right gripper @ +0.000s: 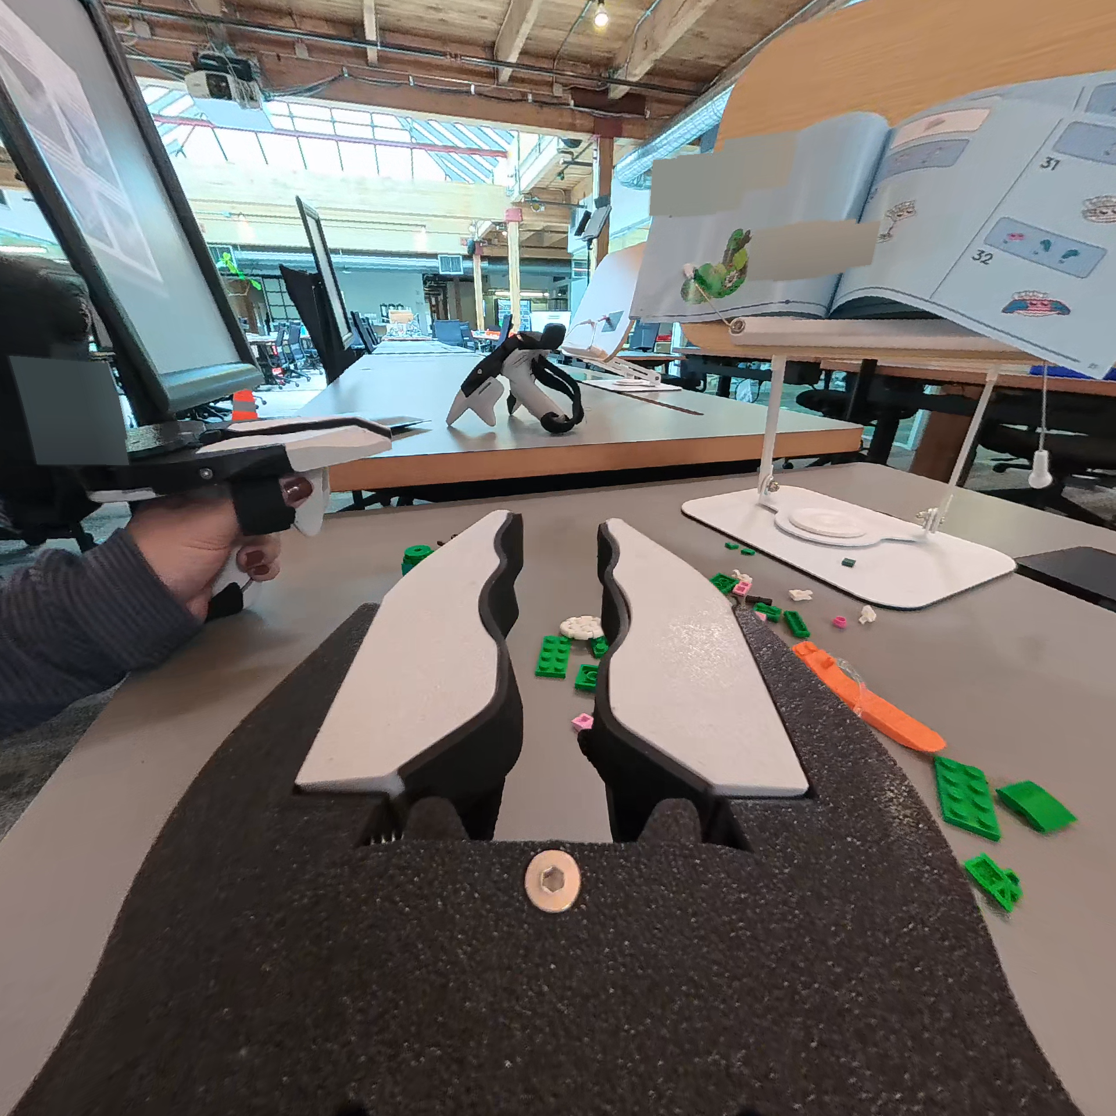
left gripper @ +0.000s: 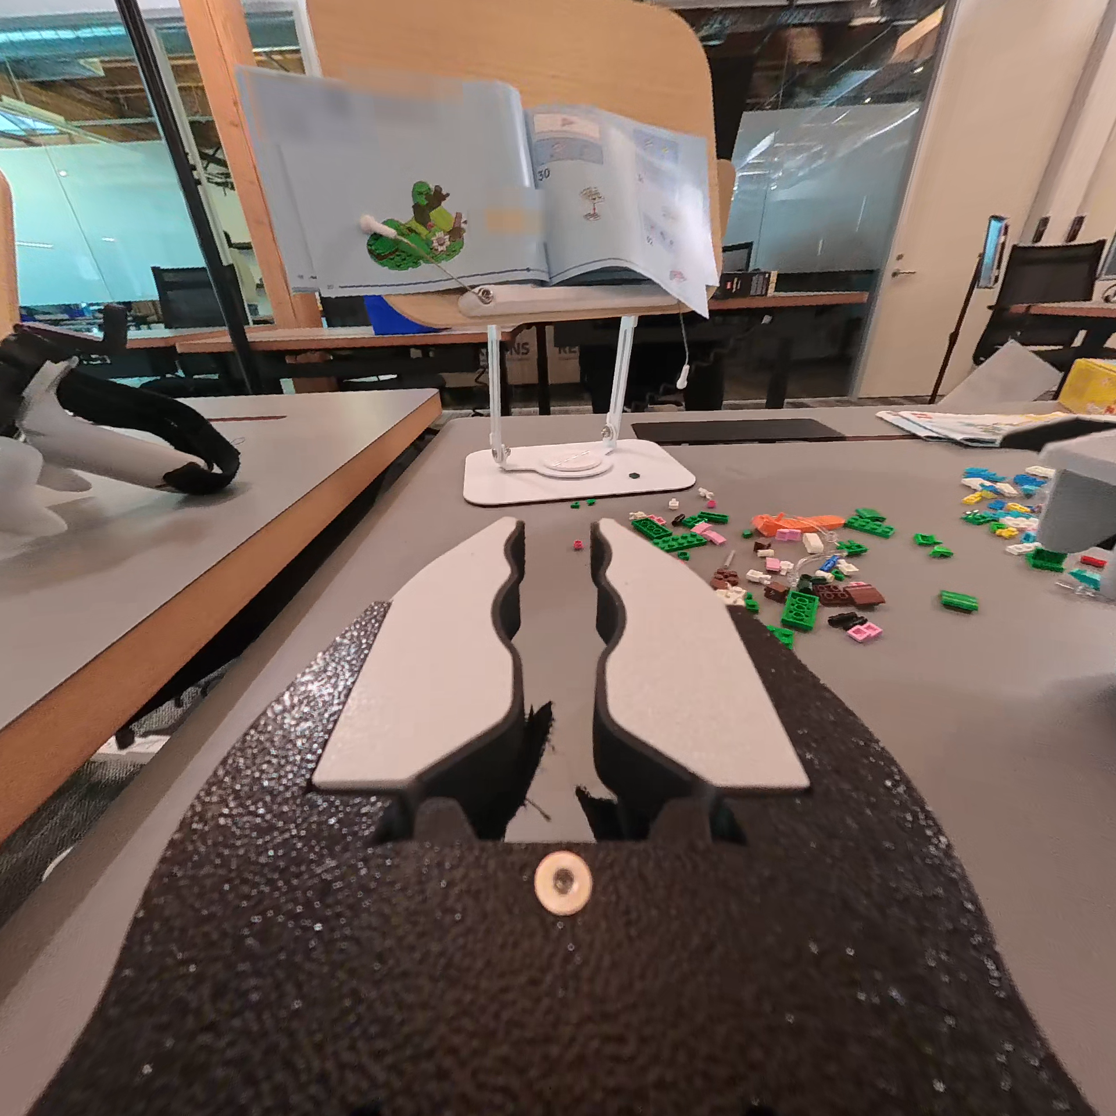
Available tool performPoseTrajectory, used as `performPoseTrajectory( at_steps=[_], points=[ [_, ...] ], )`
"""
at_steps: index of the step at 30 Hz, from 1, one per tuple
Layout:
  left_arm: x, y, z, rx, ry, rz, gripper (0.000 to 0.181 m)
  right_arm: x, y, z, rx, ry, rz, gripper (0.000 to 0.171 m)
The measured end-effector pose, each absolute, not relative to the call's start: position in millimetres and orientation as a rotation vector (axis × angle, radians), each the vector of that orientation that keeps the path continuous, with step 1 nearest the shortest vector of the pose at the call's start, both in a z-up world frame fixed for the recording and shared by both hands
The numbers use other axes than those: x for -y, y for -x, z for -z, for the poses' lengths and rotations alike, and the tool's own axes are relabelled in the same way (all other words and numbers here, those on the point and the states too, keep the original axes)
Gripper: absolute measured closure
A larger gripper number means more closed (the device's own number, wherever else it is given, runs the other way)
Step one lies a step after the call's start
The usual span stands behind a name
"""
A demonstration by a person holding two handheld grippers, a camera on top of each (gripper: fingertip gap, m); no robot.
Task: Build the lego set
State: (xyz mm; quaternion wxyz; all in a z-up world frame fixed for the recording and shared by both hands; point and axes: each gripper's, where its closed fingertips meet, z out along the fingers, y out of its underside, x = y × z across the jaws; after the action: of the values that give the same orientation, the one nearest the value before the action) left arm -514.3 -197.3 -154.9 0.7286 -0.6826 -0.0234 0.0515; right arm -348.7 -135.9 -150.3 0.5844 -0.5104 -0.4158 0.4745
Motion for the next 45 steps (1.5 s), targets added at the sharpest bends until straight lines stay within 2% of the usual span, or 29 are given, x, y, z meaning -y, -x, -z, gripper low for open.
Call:
performPoseTrajectory(
  at_steps=[8,15,26,36,37,40,41,45],
  points=[
    [195,510,155,0.026,1.507,-0.104,0.160,135,343,146,0.956,1.156,-1.045,0.149],
    [194,512,156,0.039,1.514,-0.085,0.145,138,346,147,0.974,1.139,-0.998,0.150],
    [200,511,146,0.045,1.425,-0.081,0.150,128,336,144,0.953,1.103,-0.776,0.153],
    [199,504,146,0.010,1.430,-0.050,0.149,123,328,142,0.900,1.128,-0.815,0.154],
    [198,500,148,-0.008,1.440,-0.026,0.144,123,327,141,0.896,1.128,-0.815,0.154],
    [190,498,156,0.005,1.514,-0.030,0.097,119,321,136,0.878,1.124,-0.801,0.154],
    [189,497,156,-0.006,1.521,-0.044,0.091,116,317,134,0.863,1.121,-0.786,0.154],
    [189,486,154,-0.052,1.506,-0.022,0.090,98,298,129,0.773,1.137,-0.755,0.154]
  ],
)
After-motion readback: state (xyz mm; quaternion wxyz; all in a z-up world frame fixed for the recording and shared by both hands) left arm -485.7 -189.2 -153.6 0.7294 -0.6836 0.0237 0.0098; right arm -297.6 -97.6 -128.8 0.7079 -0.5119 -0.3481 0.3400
